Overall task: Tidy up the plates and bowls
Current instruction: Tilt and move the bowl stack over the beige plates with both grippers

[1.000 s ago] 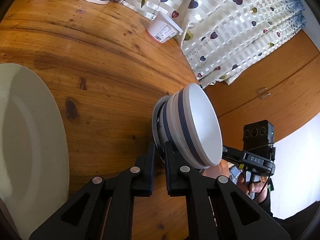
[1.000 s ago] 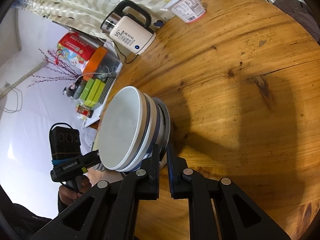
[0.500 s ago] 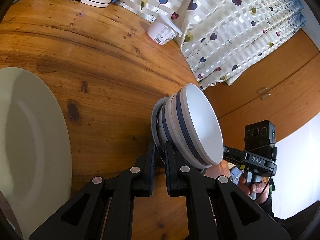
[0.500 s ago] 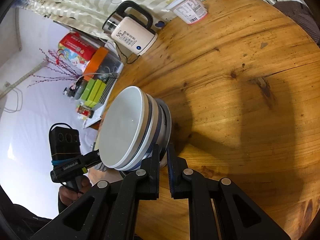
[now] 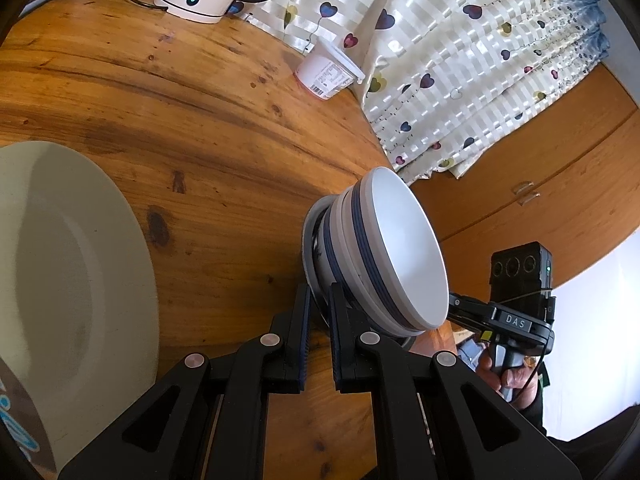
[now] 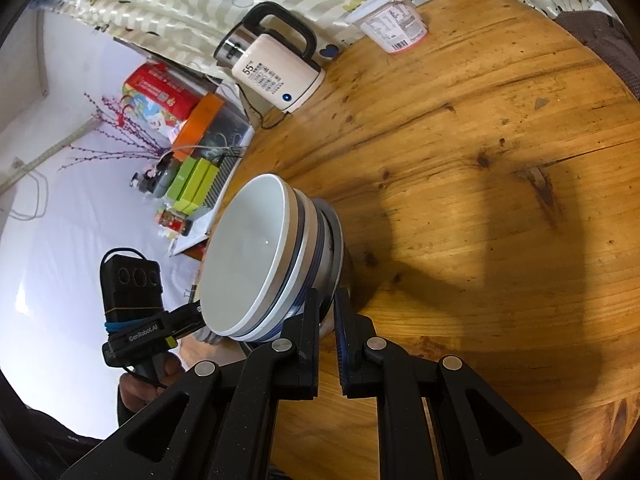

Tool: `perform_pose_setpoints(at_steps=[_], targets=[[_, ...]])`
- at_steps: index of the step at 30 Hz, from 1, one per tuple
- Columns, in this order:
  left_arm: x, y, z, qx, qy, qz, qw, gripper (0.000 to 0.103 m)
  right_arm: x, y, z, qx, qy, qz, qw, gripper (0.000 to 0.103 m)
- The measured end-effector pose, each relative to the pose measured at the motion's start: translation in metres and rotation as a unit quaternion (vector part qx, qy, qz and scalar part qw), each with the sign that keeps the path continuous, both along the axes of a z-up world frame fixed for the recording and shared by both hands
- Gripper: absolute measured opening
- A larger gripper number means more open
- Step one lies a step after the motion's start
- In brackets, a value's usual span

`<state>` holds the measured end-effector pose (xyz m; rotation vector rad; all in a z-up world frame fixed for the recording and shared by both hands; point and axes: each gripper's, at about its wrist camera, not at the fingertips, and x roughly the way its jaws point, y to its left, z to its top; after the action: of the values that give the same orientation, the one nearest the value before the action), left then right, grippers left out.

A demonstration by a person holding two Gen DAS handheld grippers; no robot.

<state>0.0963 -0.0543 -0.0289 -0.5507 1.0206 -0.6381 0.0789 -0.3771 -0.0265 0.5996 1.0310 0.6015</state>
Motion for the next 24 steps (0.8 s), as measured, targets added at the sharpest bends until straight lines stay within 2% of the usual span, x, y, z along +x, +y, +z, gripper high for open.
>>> perform_pose_setpoints(at_steps=[24], targets=[[-0.013, 0.049, 0.029, 0.013, -0.031, 0.052, 0.9981, 0.007, 0.022, 0.054, 0.026, 0.006, -0.027, 0.053, 0.998, 0.009]])
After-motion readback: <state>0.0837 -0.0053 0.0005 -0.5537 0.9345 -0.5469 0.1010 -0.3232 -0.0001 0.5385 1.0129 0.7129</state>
